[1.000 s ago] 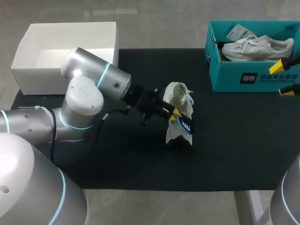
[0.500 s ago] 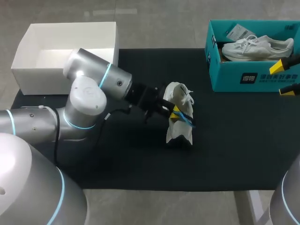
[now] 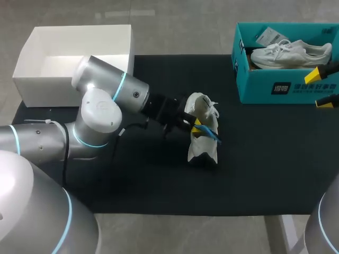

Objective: Take the shoe out of the shoebox, open the shoe tongue, remove and reinsert the insole, then place the shoe into the shoebox

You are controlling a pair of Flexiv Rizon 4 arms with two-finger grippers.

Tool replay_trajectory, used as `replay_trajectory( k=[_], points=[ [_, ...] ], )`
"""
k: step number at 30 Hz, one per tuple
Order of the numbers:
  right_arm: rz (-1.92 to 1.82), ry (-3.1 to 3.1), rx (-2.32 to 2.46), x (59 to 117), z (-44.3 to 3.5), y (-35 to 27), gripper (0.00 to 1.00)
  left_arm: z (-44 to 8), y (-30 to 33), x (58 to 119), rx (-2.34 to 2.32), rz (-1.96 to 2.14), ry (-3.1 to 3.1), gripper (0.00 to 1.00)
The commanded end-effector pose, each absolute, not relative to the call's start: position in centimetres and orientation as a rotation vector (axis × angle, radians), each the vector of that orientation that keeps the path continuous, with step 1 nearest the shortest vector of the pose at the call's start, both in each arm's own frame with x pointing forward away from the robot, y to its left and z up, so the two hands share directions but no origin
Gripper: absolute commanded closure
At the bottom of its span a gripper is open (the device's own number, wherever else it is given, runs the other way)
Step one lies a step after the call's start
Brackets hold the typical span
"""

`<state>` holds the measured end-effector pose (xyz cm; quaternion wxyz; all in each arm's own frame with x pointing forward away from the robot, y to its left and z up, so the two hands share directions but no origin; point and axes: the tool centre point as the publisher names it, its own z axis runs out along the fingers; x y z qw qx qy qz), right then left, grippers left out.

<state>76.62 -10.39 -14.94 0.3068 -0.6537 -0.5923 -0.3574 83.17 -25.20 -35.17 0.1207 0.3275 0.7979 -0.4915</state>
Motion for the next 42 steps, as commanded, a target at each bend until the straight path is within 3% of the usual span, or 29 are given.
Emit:
replay_trajectory(
  k=[1, 11, 12, 13, 14, 18, 31, 33, 35, 42],
  points=[
    [-0.943, -1.567, -1.732, 76.6, -14.9, -10.4, 0.00, -35.9, -25.7, 83.8, 0.943, -1.437, 2.347, 1.00],
    [-0.943, -1.567, -1.732, 76.6, -14.9, -10.4, 0.00, -36.1, -25.5, 84.5, 0.887, -1.443, 2.345, 1.00],
    [-0.943, -1.567, -1.732, 76.6, -14.9, -10.4, 0.00, -35.8, -25.5, 84.4, 0.886, -1.445, 2.339, 0.88],
    [-0.943, -1.567, -1.732, 76.6, -14.9, -10.4, 0.00, -35.6, -25.5, 84.2, 0.890, -1.447, 2.333, 0.65],
    [-0.943, -1.567, -1.732, 76.6, -14.9, -10.4, 0.00, -35.3, -25.5, 84.0, 0.896, -1.451, 2.325, 0.61],
    [-0.943, -1.567, -1.732, 76.6, -14.9, -10.4, 0.00, -34.0, -25.6, 83.3, 0.933, -1.446, 2.293, 0.61],
    [-0.943, -1.567, -1.732, 76.6, -14.9, -10.4, 0.00, -31.4, -25.9, 80.9, 1.046, -1.410, 2.248, 0.77],
    [-0.943, -1.567, -1.732, 76.6, -14.9, -10.4, 0.00, -31.7, -25.9, 81.0, 1.048, -1.403, 2.255, 0.85],
    [-0.943, -1.567, -1.732, 76.6, -14.9, -10.4, 0.00, -32.0, -25.9, 81.1, 1.047, -1.404, 2.268, 1.00],
    [-0.943, -1.567, -1.732, 76.6, -14.9, -10.4, 0.00, -32.8, -26.0, 82.1, 1.029, -1.383, 2.294, 1.00]
  ],
)
